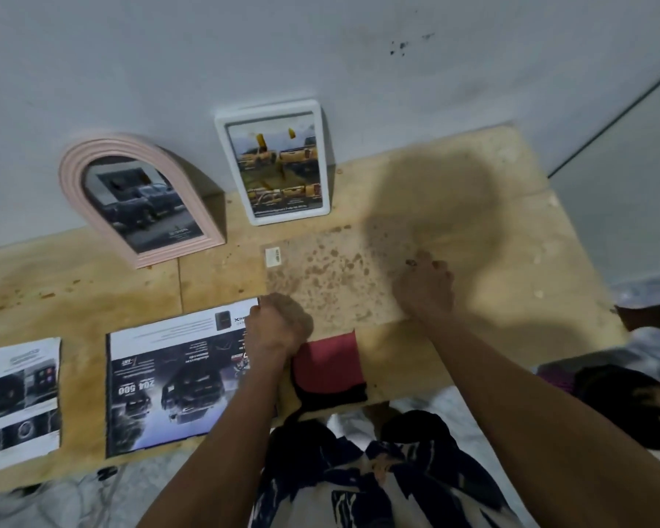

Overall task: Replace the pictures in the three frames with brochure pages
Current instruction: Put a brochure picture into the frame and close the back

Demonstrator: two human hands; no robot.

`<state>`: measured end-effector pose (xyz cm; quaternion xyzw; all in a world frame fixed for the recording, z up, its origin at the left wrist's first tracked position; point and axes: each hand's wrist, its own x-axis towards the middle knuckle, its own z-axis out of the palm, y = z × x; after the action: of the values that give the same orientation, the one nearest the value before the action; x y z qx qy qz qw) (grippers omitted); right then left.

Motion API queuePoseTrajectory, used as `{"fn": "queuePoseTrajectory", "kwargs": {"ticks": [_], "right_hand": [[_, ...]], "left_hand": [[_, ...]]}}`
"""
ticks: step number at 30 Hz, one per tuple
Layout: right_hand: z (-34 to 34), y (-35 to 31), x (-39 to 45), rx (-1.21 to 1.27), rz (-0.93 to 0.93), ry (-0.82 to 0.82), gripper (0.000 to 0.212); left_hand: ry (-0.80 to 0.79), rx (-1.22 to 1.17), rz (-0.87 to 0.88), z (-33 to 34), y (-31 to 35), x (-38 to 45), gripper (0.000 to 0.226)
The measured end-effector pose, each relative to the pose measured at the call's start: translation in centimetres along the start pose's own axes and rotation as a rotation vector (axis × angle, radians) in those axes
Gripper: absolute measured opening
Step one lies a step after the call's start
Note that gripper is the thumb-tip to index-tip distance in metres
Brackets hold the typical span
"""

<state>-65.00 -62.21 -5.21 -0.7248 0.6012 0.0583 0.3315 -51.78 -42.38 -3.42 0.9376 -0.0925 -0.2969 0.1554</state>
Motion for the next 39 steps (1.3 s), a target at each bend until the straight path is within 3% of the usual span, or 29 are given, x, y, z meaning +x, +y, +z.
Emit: {"fn": "queuePoseTrajectory", "kwargs": {"ticks": [2, 5, 11, 14, 17, 20, 23, 29, 34, 39], "right_hand": [[-0.2, 0.3, 0.8, 0.005, -0.012, -0.035, 0.046], [-0.3, 0.5, 1.5, 0.011, -0.016, -0.064, 0.043], [-0.6, 0.2, 2.7, 0.106, 0.059, -0.101, 0.055], [-0.7, -0.3, 2.6, 0.160, 0.153, -0.118, 0.065], [-0.5, -0.8, 1.6, 0.190, 0.172, -0.127, 0.073], [0.2, -2.0, 0.0, 0.262, 0.164, -0.138, 0.077], [1.4, -3.6, -2.0, 0.290, 0.108, -0.187, 0.072], [5.1, -7.9, -7.5, 0.279, -0.034, -0.292, 0.062], [9.4, -11.3, -12.5, 0.315, -0.043, -0.251, 0.051], [13.4, -12.3, -16.9, 0.314, -0.036, -0.195, 0.062]], "left_hand": [[-0.009, 0.032, -0.033, 0.6, 0.6, 0.4, 0.049], [-0.015, 0.014, -0.097, 1.0, 1.2, 1.0, 0.043], [0.114, -0.093, -0.213, 1.1, 1.2, 1.0, 0.056], [0.202, -0.247, -0.248, 0.8, 1.6, 0.1, 0.056], [0.232, -0.451, -0.335, 0.1, 1.0, -0.7, 0.070], [0.257, -0.523, -0.353, -1.0, -1.3, -1.2, 0.071], [0.290, -0.609, -0.380, -3.1, -4.0, -1.5, 0.057], [0.325, -0.642, -0.374, -7.7, -12.3, -1.6, 0.053], [0.283, -0.681, -0.355, -10.6, -19.8, -1.6, 0.060], [0.234, -0.656, -0.314, -12.2, -25.3, -1.0, 0.077]]}}
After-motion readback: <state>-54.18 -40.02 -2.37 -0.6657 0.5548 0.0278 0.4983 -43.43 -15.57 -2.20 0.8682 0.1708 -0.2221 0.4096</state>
